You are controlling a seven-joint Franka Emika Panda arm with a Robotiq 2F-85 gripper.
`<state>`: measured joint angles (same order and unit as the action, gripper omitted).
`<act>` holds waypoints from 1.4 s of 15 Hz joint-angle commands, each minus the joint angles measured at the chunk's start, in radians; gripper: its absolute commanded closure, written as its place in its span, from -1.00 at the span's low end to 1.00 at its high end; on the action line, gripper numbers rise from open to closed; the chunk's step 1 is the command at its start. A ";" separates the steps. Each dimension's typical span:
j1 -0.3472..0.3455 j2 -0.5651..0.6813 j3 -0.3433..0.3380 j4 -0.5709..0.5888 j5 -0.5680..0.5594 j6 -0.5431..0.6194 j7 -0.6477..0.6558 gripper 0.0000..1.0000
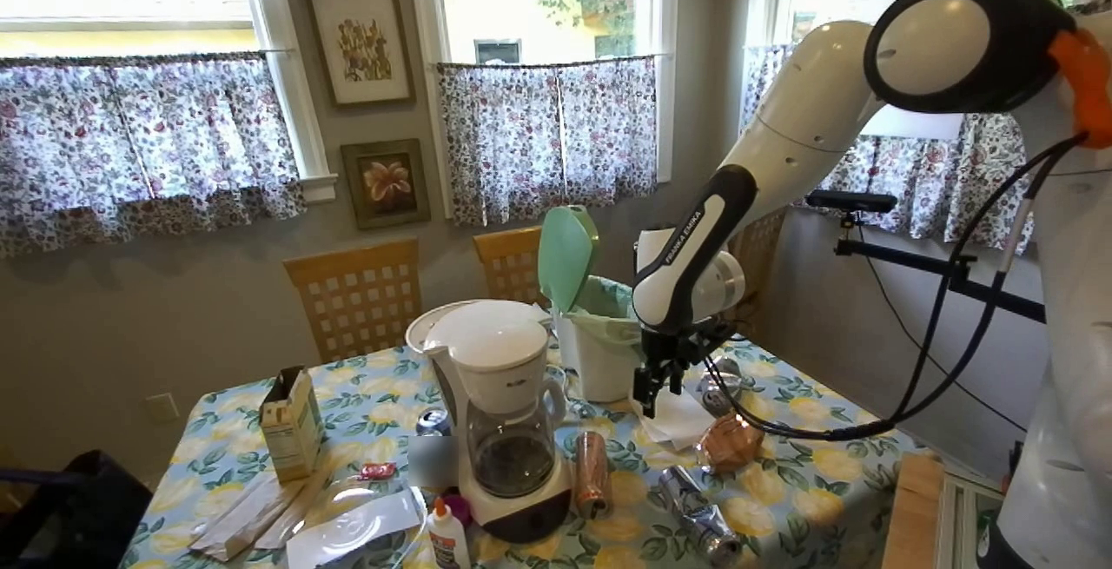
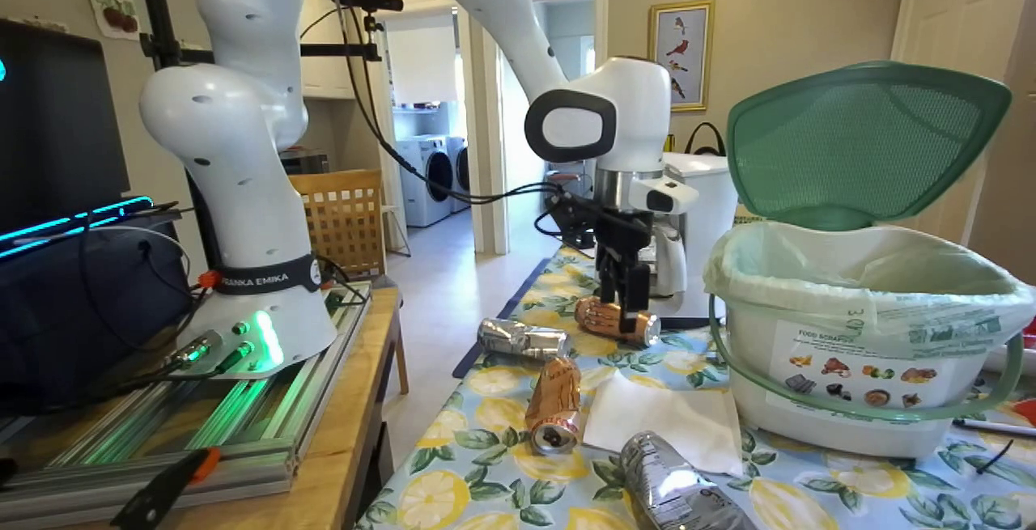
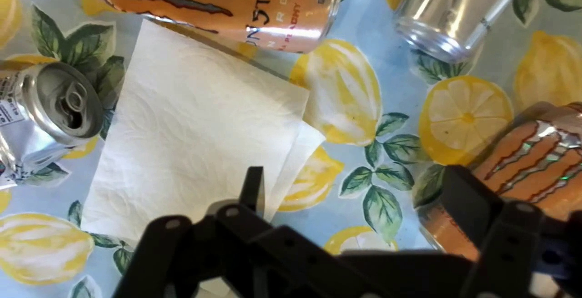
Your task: Pick the paper towel and one can and put them in the bin, then close the bin
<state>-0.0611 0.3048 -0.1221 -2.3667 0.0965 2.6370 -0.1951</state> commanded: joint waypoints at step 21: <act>0.046 0.264 -0.093 0.109 -0.227 0.174 0.180 -1.00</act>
<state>-0.0370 0.5267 -0.2023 -2.2973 -0.0888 2.8119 -0.0578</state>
